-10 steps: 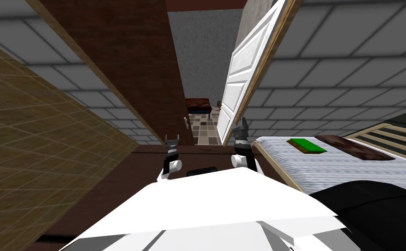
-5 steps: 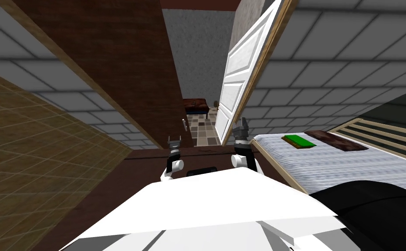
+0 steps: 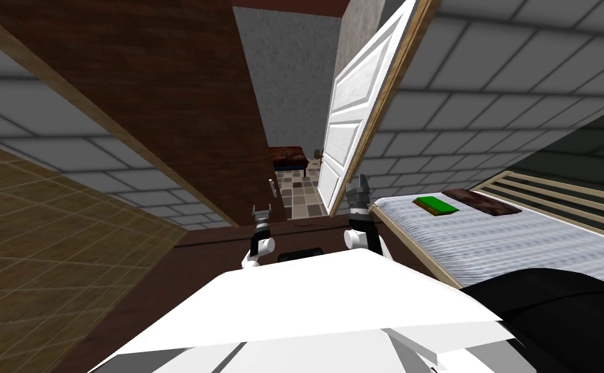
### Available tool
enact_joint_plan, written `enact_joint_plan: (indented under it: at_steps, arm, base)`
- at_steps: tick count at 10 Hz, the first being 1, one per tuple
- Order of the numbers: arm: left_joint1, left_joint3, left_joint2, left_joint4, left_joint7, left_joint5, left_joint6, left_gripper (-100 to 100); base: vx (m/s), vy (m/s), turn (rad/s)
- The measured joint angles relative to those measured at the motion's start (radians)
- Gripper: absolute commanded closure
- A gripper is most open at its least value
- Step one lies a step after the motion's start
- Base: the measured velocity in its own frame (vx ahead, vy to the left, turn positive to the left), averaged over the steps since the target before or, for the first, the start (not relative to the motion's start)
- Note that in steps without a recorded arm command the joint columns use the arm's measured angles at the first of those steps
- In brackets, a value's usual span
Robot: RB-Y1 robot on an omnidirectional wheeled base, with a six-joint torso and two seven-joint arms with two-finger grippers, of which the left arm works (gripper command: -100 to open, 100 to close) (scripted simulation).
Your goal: Push the door open
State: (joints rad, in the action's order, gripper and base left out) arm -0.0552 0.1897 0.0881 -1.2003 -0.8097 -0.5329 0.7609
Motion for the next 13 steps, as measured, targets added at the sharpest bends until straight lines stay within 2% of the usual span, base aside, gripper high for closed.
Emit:
enact_joint_plan:
  at_steps: [1,2,8,13]
  arm:
    - [0.006,0.004,0.000,0.020,-0.011,-0.006,0.007,-100]
    - [0.021,0.008,0.002,0.058,-0.031,-0.015,0.020,-100]
    - [0.077,0.034,-0.011,0.207,-0.122,-0.069,0.055,-100]
    - [0.114,0.050,-0.023,0.303,-0.185,-0.111,0.069,-100]
  base:
    - [0.066,0.053,-0.134]
    - [0.058,0.079,-0.135]
    - [0.060,0.074,-0.111]
    - [0.055,0.074,-0.100]
